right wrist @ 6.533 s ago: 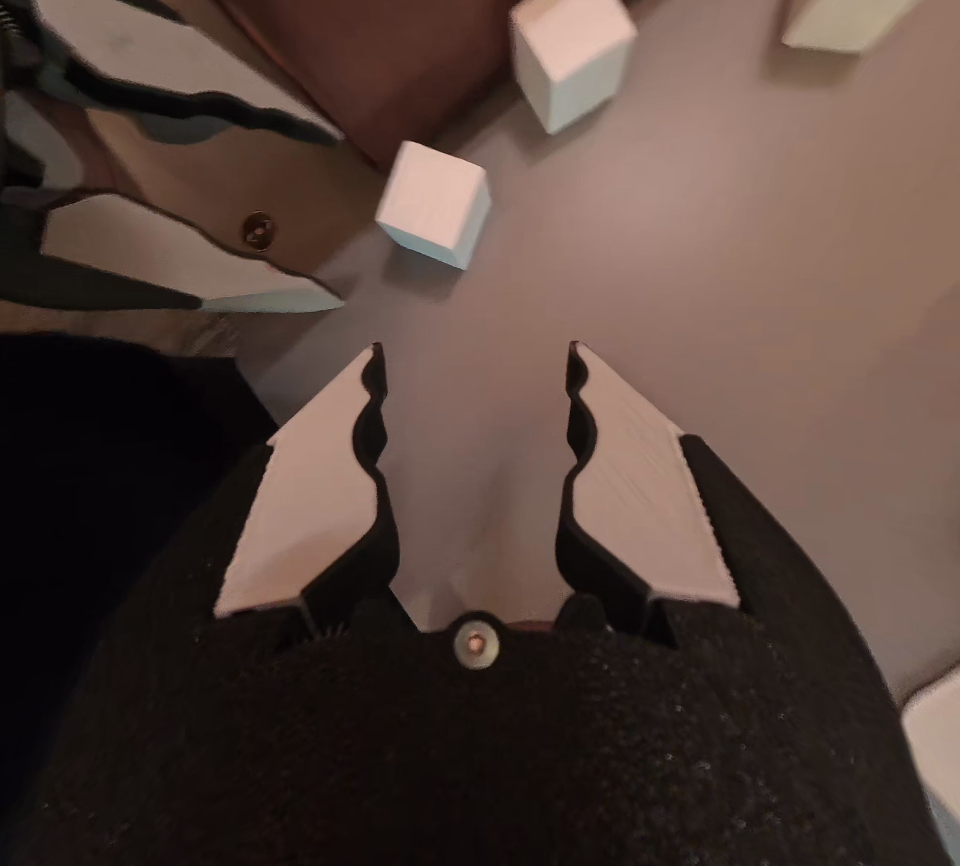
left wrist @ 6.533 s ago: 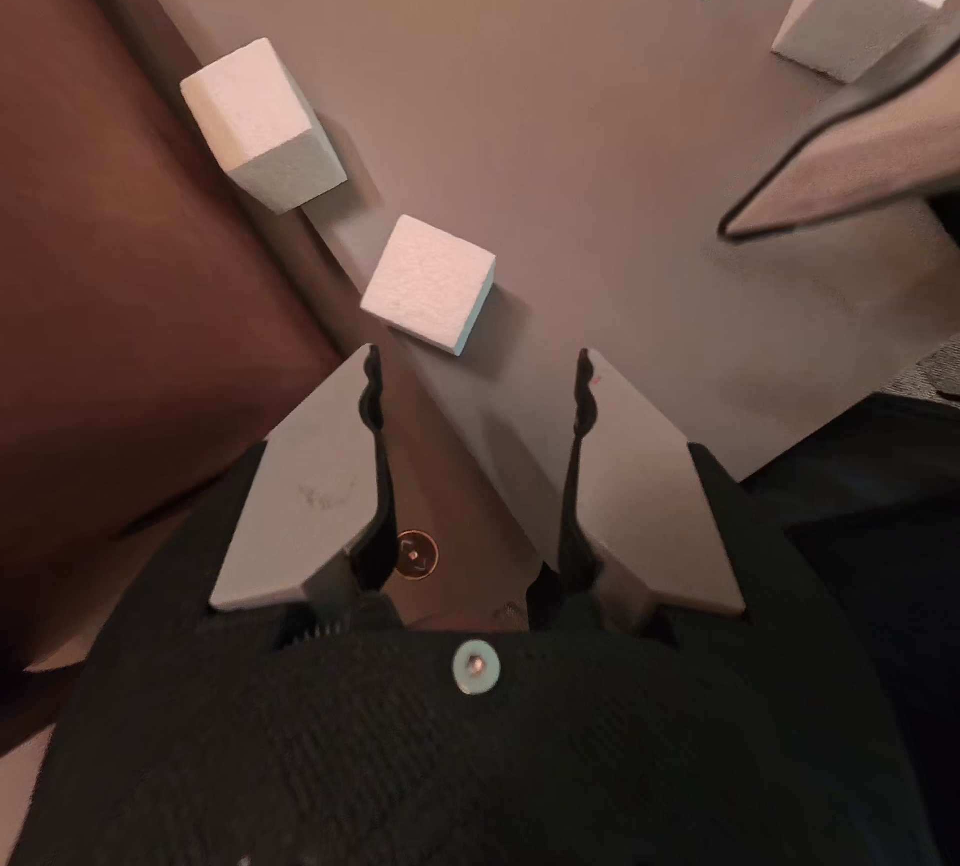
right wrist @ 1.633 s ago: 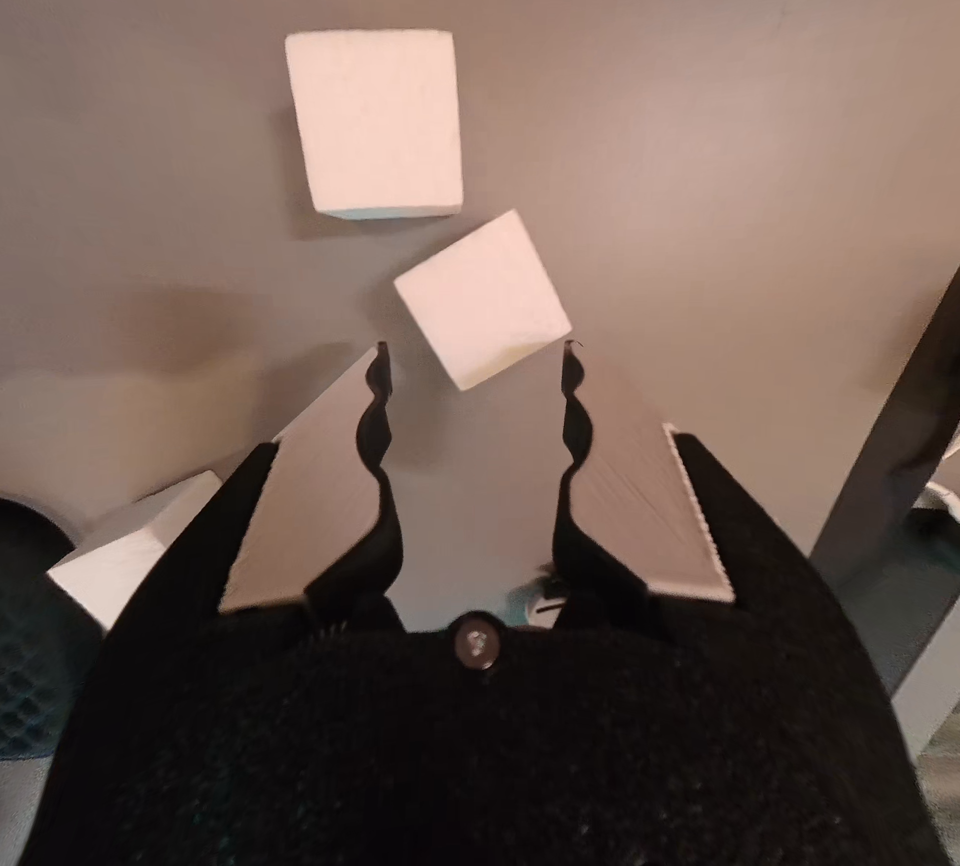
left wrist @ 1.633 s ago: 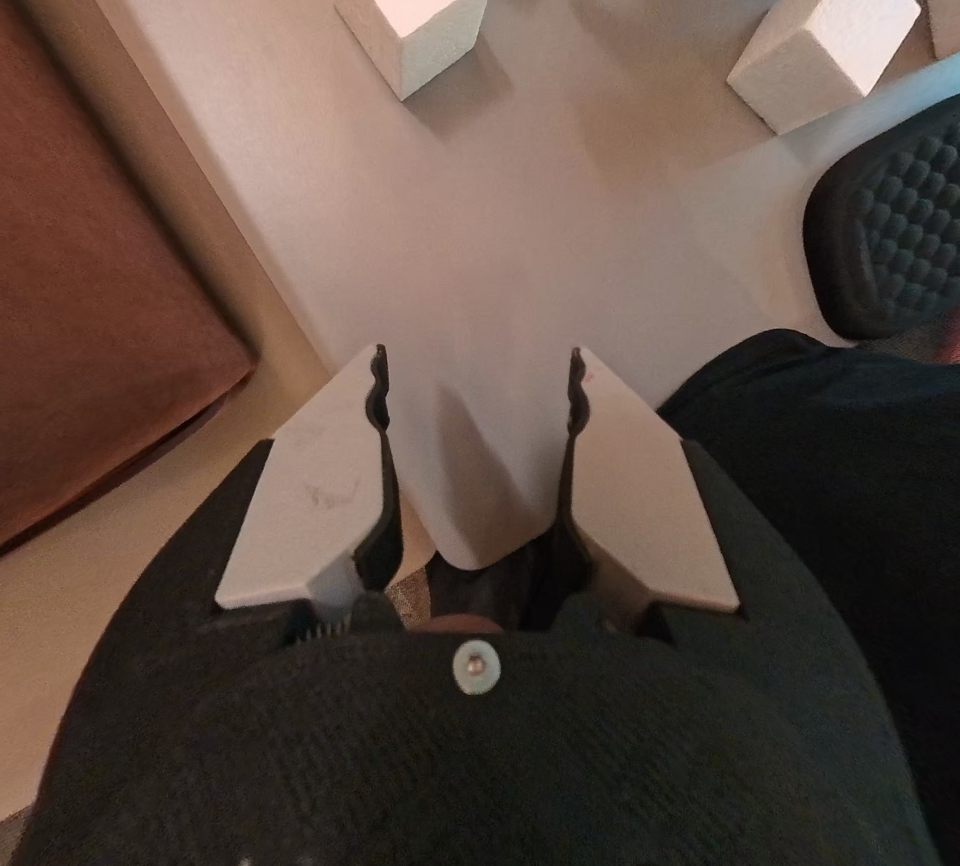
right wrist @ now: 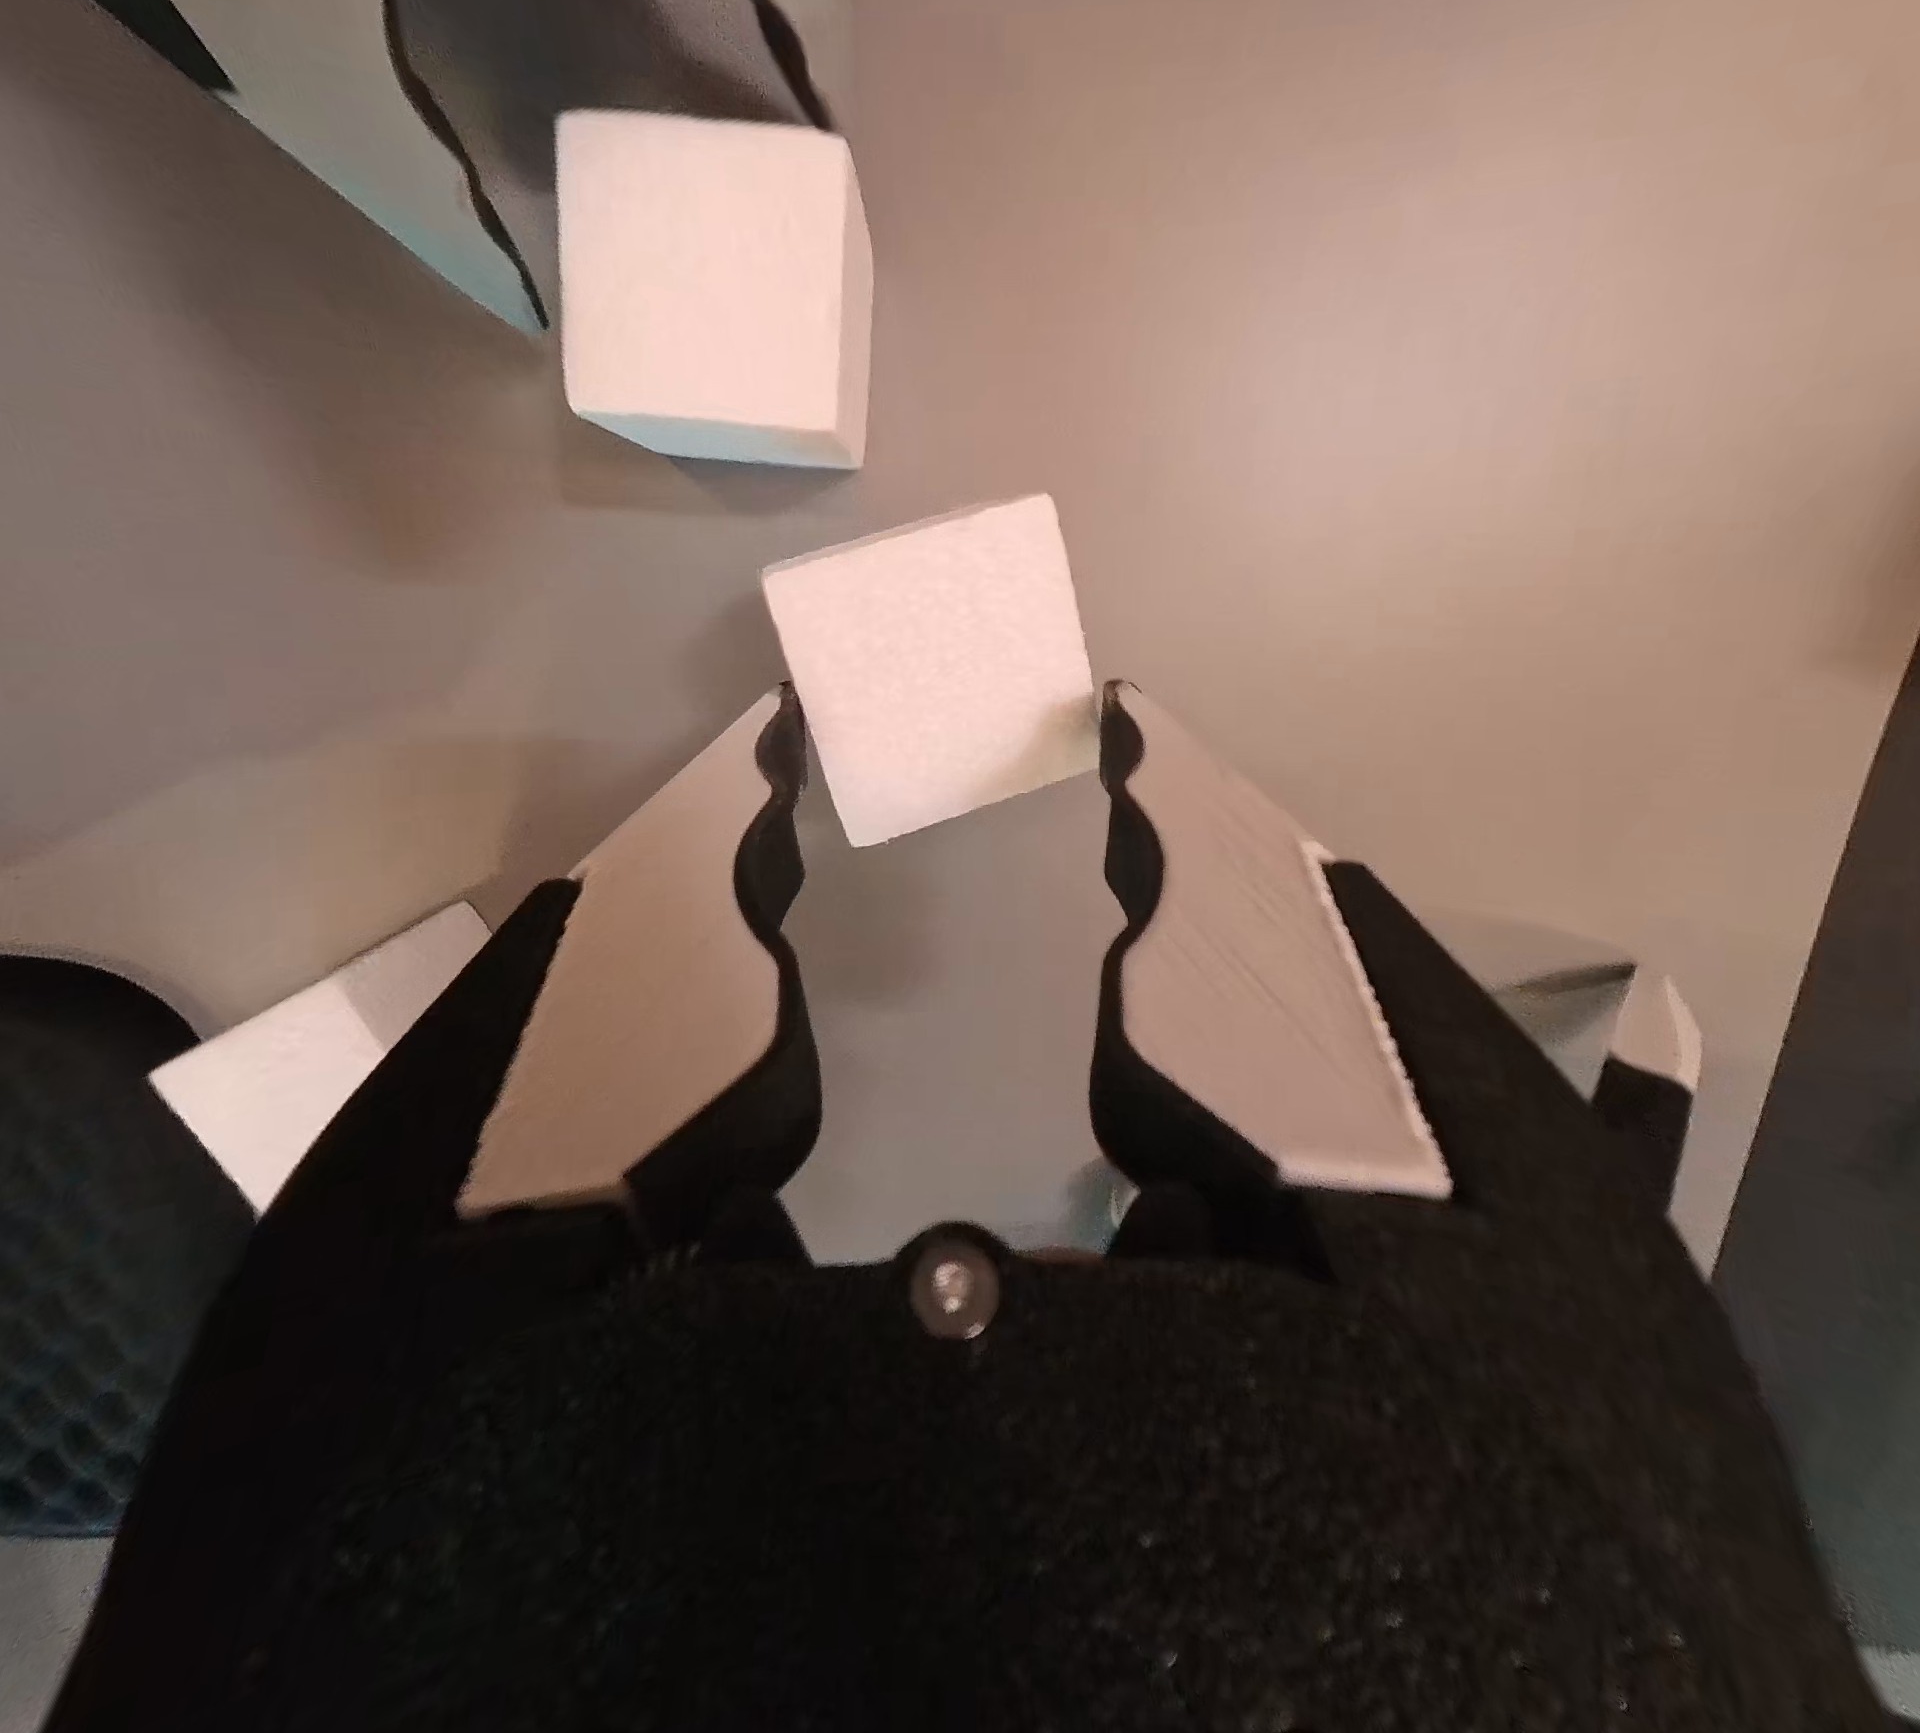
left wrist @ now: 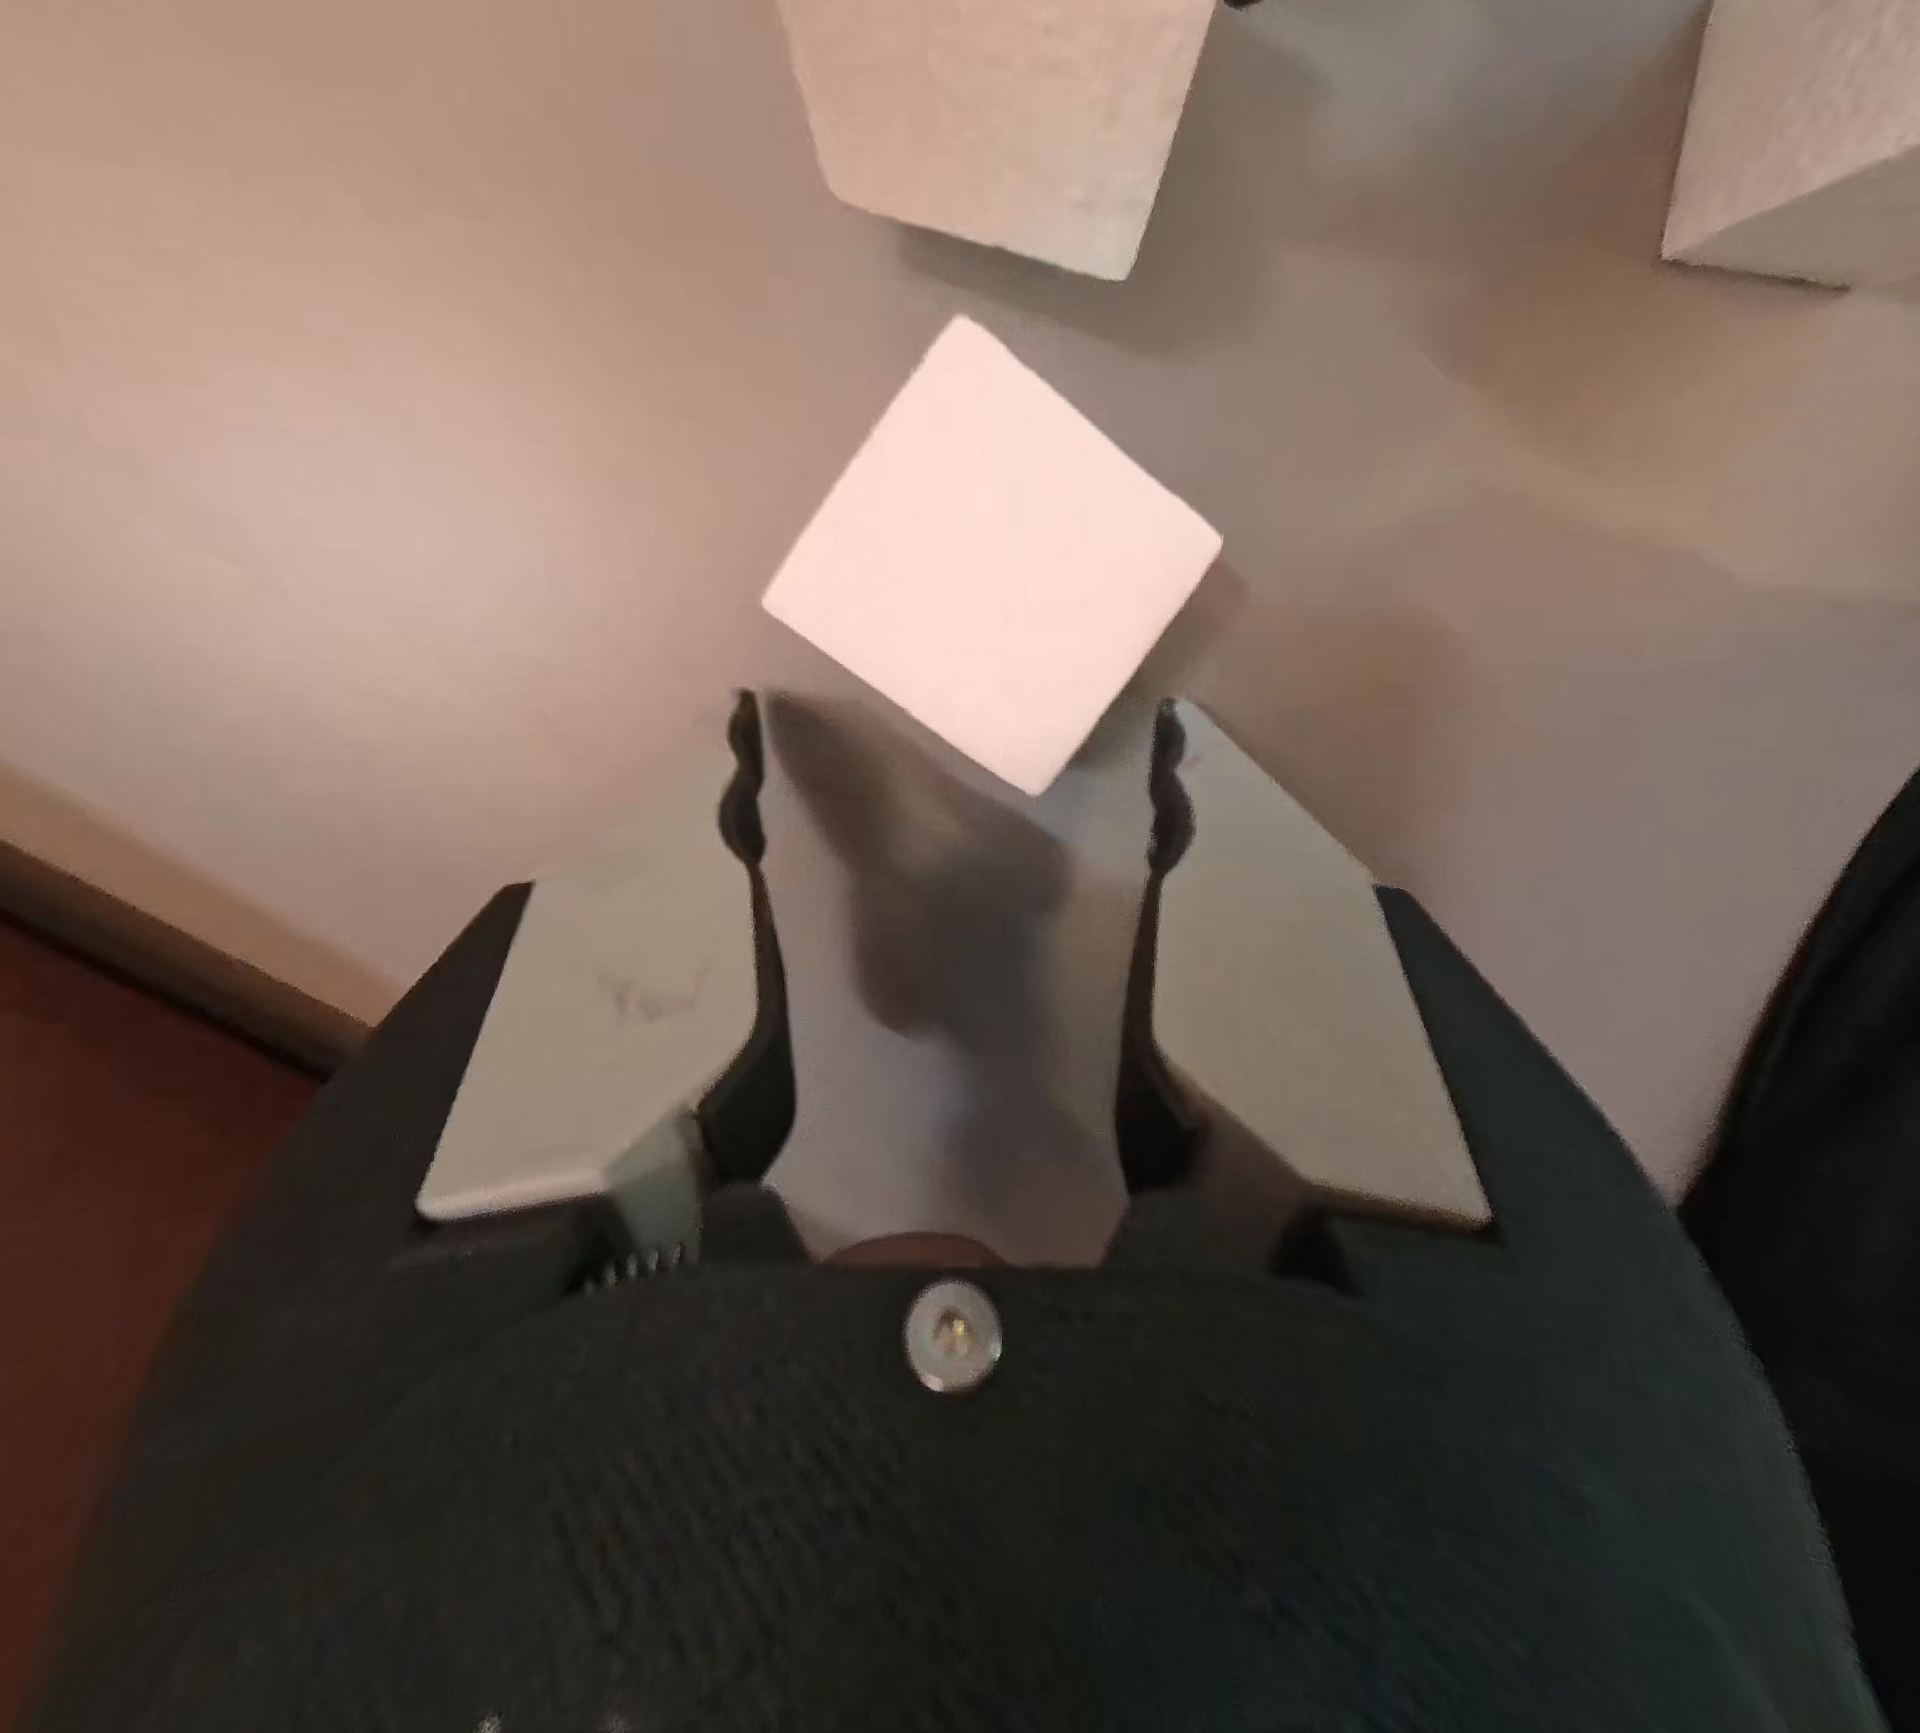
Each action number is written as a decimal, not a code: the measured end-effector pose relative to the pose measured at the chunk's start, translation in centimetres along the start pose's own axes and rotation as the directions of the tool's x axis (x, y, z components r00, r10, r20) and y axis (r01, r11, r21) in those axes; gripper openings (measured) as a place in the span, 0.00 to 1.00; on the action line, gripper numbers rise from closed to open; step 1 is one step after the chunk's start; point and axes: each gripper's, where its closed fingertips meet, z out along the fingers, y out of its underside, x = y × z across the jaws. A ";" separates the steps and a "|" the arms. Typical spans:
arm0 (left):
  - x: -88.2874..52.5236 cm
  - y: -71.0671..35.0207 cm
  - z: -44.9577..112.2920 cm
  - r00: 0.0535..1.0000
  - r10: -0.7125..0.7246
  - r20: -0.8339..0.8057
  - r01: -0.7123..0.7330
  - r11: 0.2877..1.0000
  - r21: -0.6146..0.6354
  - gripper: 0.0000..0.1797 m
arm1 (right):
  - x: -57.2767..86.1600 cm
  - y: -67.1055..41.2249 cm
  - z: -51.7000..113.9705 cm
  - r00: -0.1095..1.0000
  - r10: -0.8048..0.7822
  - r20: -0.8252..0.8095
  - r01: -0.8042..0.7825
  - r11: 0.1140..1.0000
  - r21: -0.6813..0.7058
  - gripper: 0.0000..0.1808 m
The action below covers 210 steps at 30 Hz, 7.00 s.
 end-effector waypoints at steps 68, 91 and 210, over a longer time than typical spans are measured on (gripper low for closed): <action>4.9 5.2 -1.2 0.997 -0.034 -0.071 0.035 0.999 0.014 0.36 | 27.5 -8.5 -5.9 0.934 0.144 -0.326 -0.175 0.982 -0.066 0.32; 4.9 5.4 -1.3 0.996 -0.050 -0.070 0.051 0.999 0.016 0.36 | 29.5 -6.9 -6.3 0.965 0.110 -0.238 -0.143 0.982 -0.123 0.32; -18.0 -28.8 -21.5 0.788 0.572 0.227 -0.604 0.790 0.107 0.36 | -7.5 1.6 -18.8 0.713 0.692 -0.113 -0.591 0.681 0.432 0.37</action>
